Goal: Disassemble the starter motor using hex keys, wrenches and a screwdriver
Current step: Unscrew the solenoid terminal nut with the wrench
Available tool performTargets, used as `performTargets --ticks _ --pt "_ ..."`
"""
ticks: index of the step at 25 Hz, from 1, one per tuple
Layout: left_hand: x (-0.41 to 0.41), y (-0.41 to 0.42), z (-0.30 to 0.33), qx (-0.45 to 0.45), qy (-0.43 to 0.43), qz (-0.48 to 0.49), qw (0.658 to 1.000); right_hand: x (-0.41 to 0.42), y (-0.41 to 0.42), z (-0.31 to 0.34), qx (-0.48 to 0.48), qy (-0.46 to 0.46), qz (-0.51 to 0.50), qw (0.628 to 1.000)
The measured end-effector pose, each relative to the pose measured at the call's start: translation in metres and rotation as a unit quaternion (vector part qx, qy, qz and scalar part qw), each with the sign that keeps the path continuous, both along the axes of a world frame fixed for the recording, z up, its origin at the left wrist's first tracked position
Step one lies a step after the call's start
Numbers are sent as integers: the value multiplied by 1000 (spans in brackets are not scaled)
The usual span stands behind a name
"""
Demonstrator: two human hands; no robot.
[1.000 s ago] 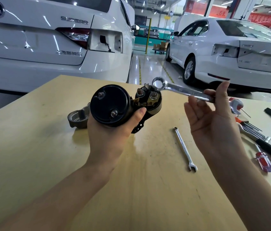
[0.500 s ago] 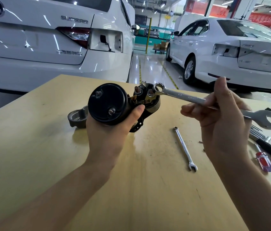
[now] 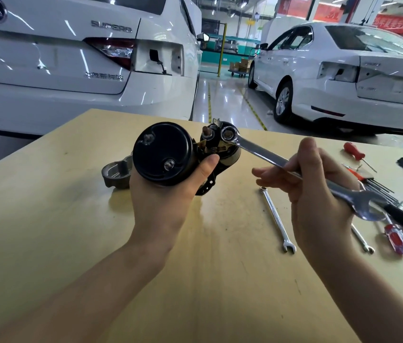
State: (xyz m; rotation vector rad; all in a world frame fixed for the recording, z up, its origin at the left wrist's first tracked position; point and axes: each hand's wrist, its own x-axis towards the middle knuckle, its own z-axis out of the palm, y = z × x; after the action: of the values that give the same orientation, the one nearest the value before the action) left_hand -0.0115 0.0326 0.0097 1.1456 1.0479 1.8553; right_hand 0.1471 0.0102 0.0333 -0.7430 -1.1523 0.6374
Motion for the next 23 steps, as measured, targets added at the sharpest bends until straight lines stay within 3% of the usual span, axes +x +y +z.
performTargets --ticks 6,13,15,17,18,23 --pt "3 1 -8 16 26 -8 1000 18 41 56 -74 48 -64 994" --pt "15 -12 -15 45 63 -22 997 -4 71 75 -44 -111 -52 991" --pt "15 -12 -14 46 64 -21 997 3 63 74 -40 -4 -46 998" --pt "14 -11 -13 42 61 -19 997 14 49 68 -45 158 -30 986" --pt "14 -11 -12 39 57 -20 997 20 39 60 -52 193 -26 979" --pt "13 -11 -6 25 27 -3 999 24 1 6 -111 141 64 982"
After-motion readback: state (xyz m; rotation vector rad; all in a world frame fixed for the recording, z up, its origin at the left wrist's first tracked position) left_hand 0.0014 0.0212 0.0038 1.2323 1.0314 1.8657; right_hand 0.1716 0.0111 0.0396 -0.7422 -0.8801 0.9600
